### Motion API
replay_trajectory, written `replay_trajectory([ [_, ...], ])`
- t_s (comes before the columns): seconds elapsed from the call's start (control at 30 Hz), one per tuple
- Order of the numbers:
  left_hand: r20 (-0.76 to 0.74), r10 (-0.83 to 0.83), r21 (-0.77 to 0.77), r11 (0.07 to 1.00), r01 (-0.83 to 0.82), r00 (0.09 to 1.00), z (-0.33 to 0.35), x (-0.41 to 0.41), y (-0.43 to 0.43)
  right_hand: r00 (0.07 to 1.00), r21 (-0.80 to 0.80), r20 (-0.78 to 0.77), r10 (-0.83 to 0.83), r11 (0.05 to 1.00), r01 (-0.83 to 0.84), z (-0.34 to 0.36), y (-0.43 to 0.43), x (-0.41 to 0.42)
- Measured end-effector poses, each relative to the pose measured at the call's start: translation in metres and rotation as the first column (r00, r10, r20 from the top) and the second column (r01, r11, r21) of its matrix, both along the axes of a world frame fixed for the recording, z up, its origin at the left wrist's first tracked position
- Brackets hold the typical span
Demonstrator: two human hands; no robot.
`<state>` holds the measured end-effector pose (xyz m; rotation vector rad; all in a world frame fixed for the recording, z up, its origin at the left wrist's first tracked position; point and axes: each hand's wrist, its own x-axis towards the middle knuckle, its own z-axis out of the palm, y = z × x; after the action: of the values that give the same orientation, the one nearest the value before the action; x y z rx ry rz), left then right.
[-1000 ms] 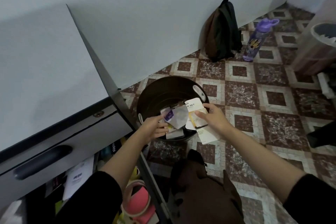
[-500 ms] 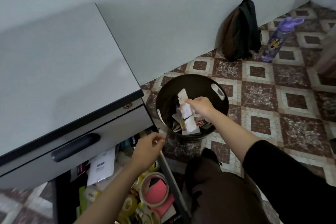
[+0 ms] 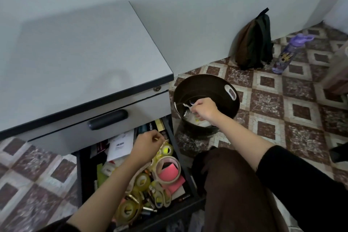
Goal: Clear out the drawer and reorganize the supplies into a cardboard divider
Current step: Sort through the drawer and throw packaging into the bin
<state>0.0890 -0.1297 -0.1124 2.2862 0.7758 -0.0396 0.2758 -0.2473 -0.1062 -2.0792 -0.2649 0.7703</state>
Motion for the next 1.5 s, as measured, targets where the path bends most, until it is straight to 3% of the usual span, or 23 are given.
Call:
replay_trajectory([
  [0.2, 0.013, 0.088, 0.021, 0.996, -0.088, 0.996, 0.009, -0.059, 0.01, 0.964, 0.019, 0.17, 0.206, 0.977, -0.213, 0.014, 0.022, -0.078],
  [0.33, -0.009, 0.155, -0.012, 0.988, -0.155, 0.988, 0.002, -0.108, 0.018, 0.906, -0.064, 0.257, 0.337, 0.941, -0.332, 0.004, 0.026, -0.124],
  [0.63, -0.099, 0.22, -0.069, 0.971, -0.227, 0.97, -0.034, -0.176, 0.029, 0.83, -0.214, 0.183, 0.526, 0.846, -0.488, -0.058, 0.044, -0.18],
  [0.87, -0.117, 0.294, -0.189, 0.931, -0.312, 0.949, -0.061, -0.174, 0.051, 0.893, -0.215, -0.011, 0.45, 0.871, -0.441, -0.095, 0.086, -0.182],
  [1.07, -0.149, 0.285, -0.177, 0.934, -0.309, 0.947, -0.075, -0.159, 0.084, 0.913, -0.197, -0.074, 0.401, 0.892, -0.408, -0.101, 0.127, -0.175],
  [1.2, -0.15, 0.281, -0.132, 0.944, -0.301, 0.948, -0.09, -0.151, 0.104, 0.958, -0.126, -0.129, 0.255, 0.954, -0.271, -0.111, 0.147, -0.168],
  [1.37, -0.254, 0.251, -0.132, 0.948, -0.291, 0.934, -0.109, -0.142, 0.117, 0.986, -0.184, -0.069, 0.152, 0.97, -0.162, -0.128, 0.157, -0.166],
  [1.5, -0.236, 0.309, -0.126, 0.93, -0.344, 0.921, -0.115, -0.134, 0.123, 0.983, -0.254, 0.021, 0.185, 0.951, -0.173, -0.132, 0.16, -0.167],
])
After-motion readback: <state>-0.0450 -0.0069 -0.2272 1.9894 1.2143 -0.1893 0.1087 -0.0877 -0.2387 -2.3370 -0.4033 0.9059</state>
